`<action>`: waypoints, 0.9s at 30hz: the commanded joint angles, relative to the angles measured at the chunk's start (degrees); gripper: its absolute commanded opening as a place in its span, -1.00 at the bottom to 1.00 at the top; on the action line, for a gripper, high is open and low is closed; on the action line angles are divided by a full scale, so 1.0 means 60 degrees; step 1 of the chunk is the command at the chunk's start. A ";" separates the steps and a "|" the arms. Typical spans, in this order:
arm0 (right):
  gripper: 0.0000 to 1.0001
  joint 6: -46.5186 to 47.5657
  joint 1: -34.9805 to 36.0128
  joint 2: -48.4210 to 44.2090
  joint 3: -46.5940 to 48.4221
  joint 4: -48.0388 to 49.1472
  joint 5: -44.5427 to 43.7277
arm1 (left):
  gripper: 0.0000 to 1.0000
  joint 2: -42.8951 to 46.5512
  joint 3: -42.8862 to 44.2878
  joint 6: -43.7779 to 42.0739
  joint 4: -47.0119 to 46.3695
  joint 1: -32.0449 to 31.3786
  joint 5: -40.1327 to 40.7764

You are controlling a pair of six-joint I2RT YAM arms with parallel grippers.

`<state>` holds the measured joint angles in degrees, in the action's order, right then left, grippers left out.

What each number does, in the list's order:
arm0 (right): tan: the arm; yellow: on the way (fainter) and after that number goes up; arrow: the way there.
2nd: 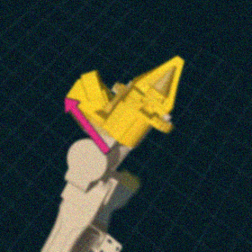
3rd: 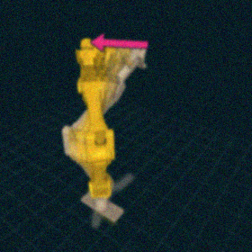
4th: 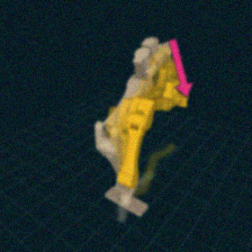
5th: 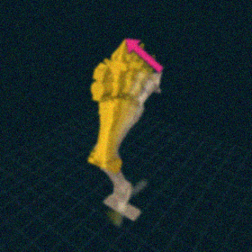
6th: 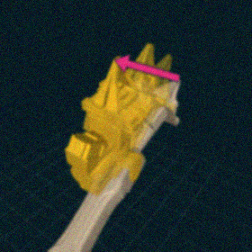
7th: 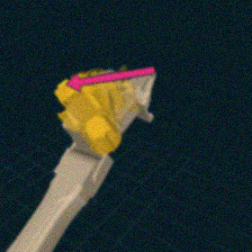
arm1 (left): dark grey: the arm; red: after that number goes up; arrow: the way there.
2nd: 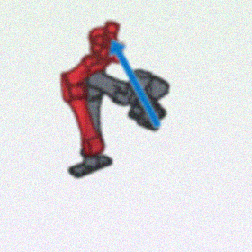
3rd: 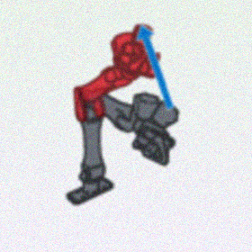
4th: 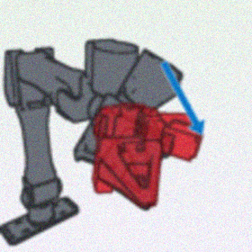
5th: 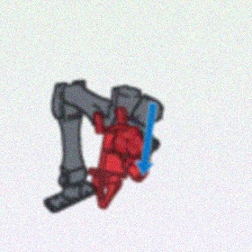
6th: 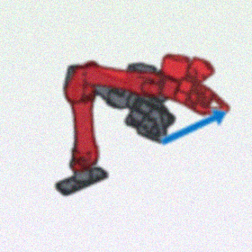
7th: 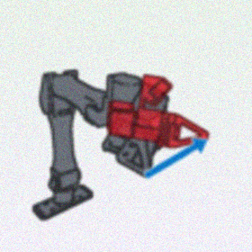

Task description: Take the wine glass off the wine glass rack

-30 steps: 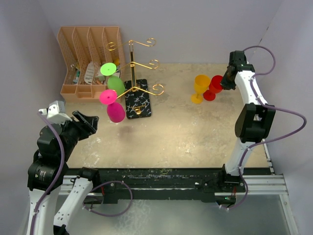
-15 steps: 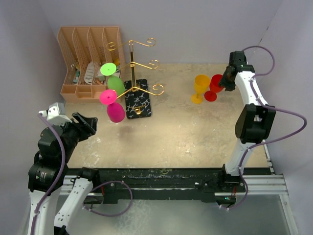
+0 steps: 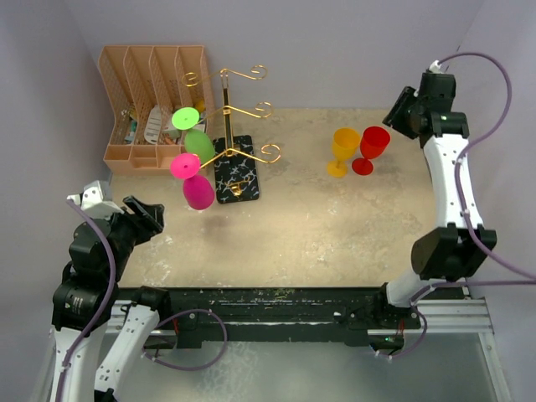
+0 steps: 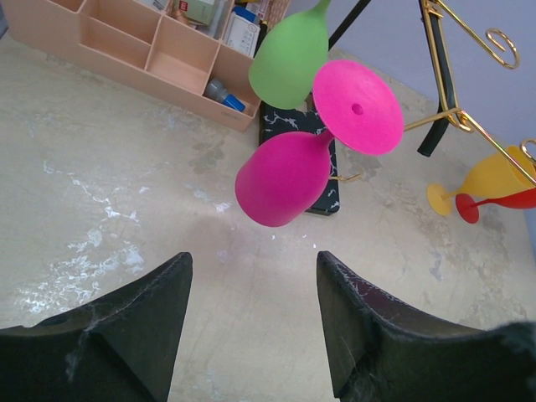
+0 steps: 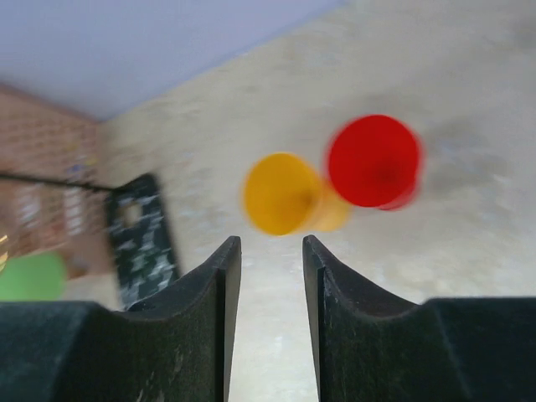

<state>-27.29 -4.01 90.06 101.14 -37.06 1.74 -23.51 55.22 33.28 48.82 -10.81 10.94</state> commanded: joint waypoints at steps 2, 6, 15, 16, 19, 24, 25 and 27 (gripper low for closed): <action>-0.33 -0.0268 0.1845 -0.0897 -0.0037 0.1927 0.3417 | 0.31 0.0201 -0.0444 -0.0215 -0.0698 0.0000 0.0514; -0.28 -0.0055 0.4186 0.0290 0.1988 0.1277 0.3923 | 0.32 0.0274 -0.0733 -0.0200 -0.0768 0.0000 0.0549; -0.24 0.0047 0.6460 0.2760 0.4795 0.1007 0.4991 | 0.32 0.0664 -0.0934 -0.0113 -0.0796 0.0001 0.0696; -0.24 0.0182 0.6655 0.3099 0.5246 0.0758 0.4941 | 0.32 0.0671 -0.0939 -0.0112 -0.0793 0.0000 0.0693; -0.24 0.0565 0.7144 0.3956 0.6455 0.0255 0.4638 | 0.32 0.0671 -0.0949 -0.0112 -0.0797 0.0000 0.0699; -0.23 0.0722 0.7566 0.4515 0.6825 0.0424 0.4293 | 0.32 0.0693 -0.0971 -0.0090 -0.0799 0.0000 0.0696; -0.23 0.0743 0.7621 0.4547 0.6792 0.0519 0.4264 | 0.32 0.0699 -0.0971 -0.0083 -0.0785 0.0000 0.0696; -0.22 0.0787 0.7747 0.4584 0.6749 0.0690 0.4160 | 0.34 0.0742 -0.0985 -0.0068 -0.0796 0.0000 0.0662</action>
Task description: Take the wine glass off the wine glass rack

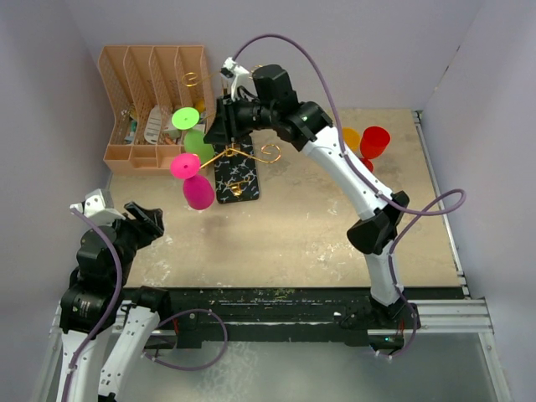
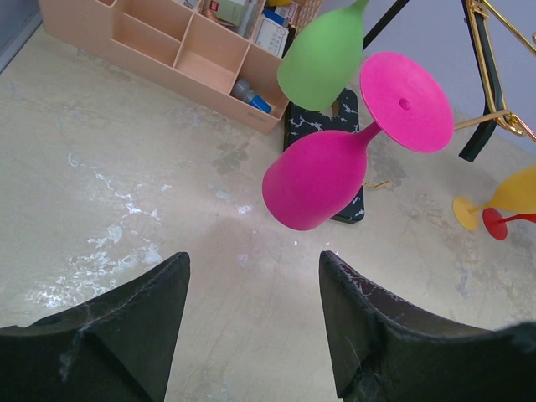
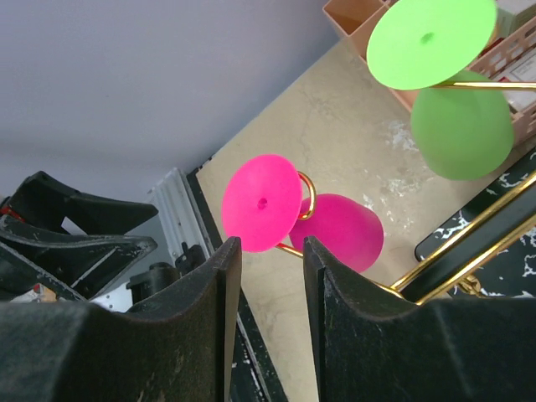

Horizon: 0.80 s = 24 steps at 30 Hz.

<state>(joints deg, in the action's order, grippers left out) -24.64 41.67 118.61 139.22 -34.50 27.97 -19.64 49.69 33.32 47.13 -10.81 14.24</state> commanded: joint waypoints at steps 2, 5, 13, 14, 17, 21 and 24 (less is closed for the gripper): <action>-0.20 0.0379 0.0233 -0.0095 0.0475 0.0332 -0.0363 | 0.38 0.0122 -0.0090 -0.0087 -0.0552 -0.0001 0.0088; -0.17 0.0445 0.0311 0.0110 0.0694 0.0217 -0.0530 | 0.51 0.0093 -0.0095 -0.0144 -0.0590 0.0000 0.0019; -0.13 0.0581 0.0440 0.0330 0.0570 0.0104 -0.0747 | 0.67 0.0119 -0.0124 -0.0163 -0.0641 0.0000 -0.0030; -0.13 0.0592 0.0438 0.0332 0.0520 0.0115 -0.0782 | 0.69 0.0132 -0.0127 -0.0163 -0.0646 0.0000 -0.0037; -0.13 0.0609 0.0509 0.0424 0.0491 0.0059 -0.0903 | 0.71 0.0177 -0.0126 -0.0149 -0.0635 0.0000 -0.0030; -0.13 0.0684 0.0581 0.0655 0.0612 -0.0083 -0.0923 | 0.71 0.0254 -0.0137 -0.0119 -0.0609 0.0000 0.0029; -0.13 0.0736 0.0685 0.0862 0.0715 -0.0188 -0.0924 | 0.72 0.0270 -0.0153 -0.0104 -0.0612 0.0007 0.0029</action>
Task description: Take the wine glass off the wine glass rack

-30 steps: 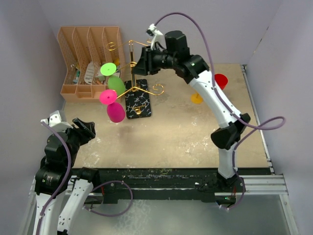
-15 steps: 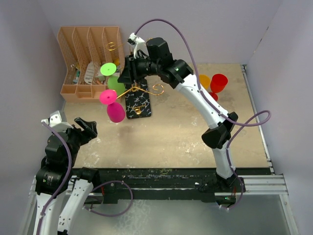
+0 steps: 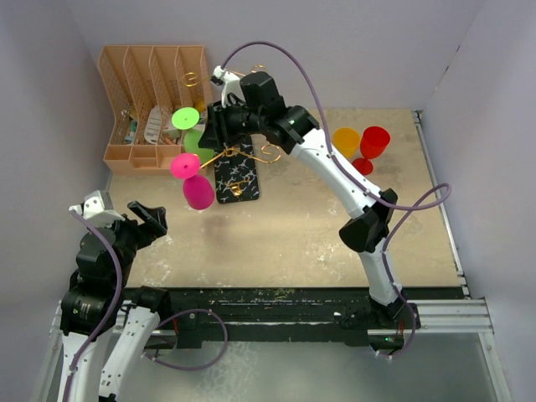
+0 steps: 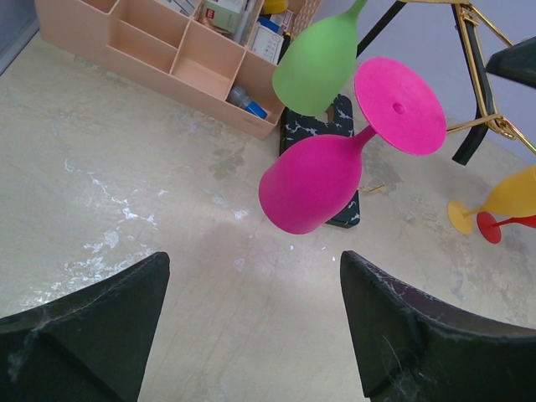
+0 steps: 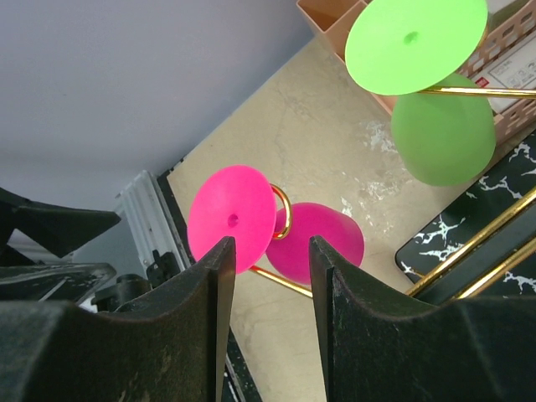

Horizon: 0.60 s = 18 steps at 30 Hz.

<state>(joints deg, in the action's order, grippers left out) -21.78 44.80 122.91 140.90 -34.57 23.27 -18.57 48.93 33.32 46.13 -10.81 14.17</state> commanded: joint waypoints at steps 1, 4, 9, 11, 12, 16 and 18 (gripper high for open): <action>-0.13 0.0297 0.0210 0.0184 0.0437 -0.0185 -0.0201 | 0.72 0.0092 -0.0025 -0.0104 -0.0451 0.0001 0.0040; -0.12 0.0386 0.0328 0.0323 0.0459 -0.0229 -0.0351 | 0.72 0.0077 -0.0027 -0.0104 -0.0466 0.0001 0.0047; -0.12 0.0485 0.0493 0.0447 0.0625 -0.0271 -0.0571 | 0.72 0.0058 -0.0039 -0.0104 -0.0479 0.0000 0.0025; -0.14 0.0513 0.0529 0.0397 0.0618 -0.0207 -0.0653 | 0.72 0.0039 -0.0059 -0.0084 -0.0512 0.0000 0.0049; -0.14 0.0530 0.0552 0.0333 0.0583 -0.0147 -0.0745 | 0.72 0.0023 -0.0078 -0.0076 -0.0542 0.0000 0.0074; -0.13 0.0607 0.0591 -0.0196 0.0233 0.0228 -0.1177 | 0.80 -0.0195 -0.0155 0.0197 -0.0875 0.0007 0.0217; -0.12 0.0658 0.0591 -0.0717 -0.0062 0.0436 -0.1493 | 0.85 -0.0430 -0.0107 0.0501 -0.1117 0.0003 0.0204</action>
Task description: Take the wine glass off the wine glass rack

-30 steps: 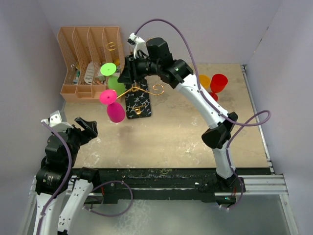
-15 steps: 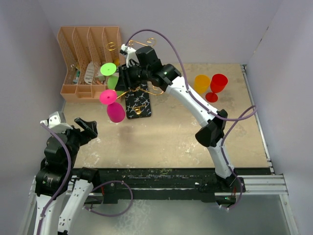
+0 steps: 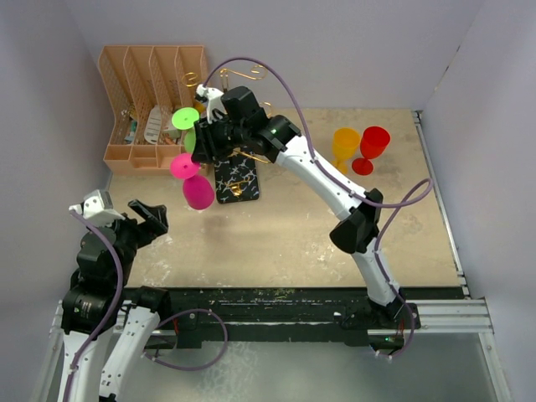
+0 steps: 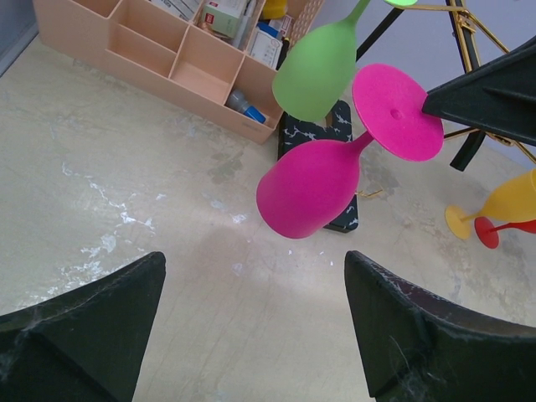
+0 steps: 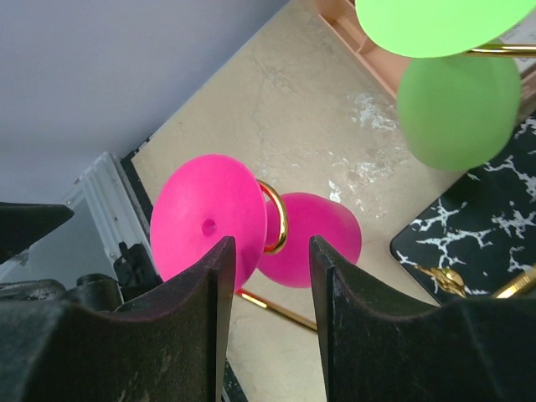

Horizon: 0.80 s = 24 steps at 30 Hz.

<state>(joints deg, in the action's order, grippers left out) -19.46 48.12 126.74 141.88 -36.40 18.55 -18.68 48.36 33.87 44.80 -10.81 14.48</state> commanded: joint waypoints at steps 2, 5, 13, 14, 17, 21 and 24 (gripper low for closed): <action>-0.11 0.0301 0.0037 -0.1972 -0.0722 0.1072 -0.1118 | 0.85 -0.0719 0.0076 0.0522 -0.1342 0.0000 -0.0046; -0.12 0.0314 0.0038 -0.3005 -0.1573 0.1488 -0.1840 | 0.86 -0.1569 0.0601 0.0536 -0.1723 0.0000 -0.0343; -0.12 0.0404 0.0041 -0.5609 -0.3742 0.1949 -0.3268 | 0.83 -0.3804 0.3169 0.0782 -0.1275 0.0014 -0.2008; -0.12 0.0401 0.0037 -0.5866 -0.3966 0.1996 -0.3313 | 0.82 -0.3729 0.3402 0.0846 -0.1357 0.0007 -0.2227; -0.13 0.0459 0.0043 -0.6598 -0.4516 0.2106 -0.3482 | 0.82 -0.3838 0.4540 0.0779 -0.1425 0.0021 -0.2768; -0.12 0.0613 0.0038 -0.7175 -0.5083 0.2212 -0.3711 | 0.81 -0.4708 0.6503 0.0488 -0.1600 0.0007 -0.3745; -0.12 0.0651 0.0037 -0.7446 -0.5465 0.2271 -0.3824 | 0.80 -0.5809 0.8038 0.0327 -0.1840 0.0000 -0.4324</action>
<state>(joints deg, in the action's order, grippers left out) -16.99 48.25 83.68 111.46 -25.54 -1.89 -46.81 86.17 37.67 38.59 -10.81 -4.32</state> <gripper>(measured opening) 0.441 0.905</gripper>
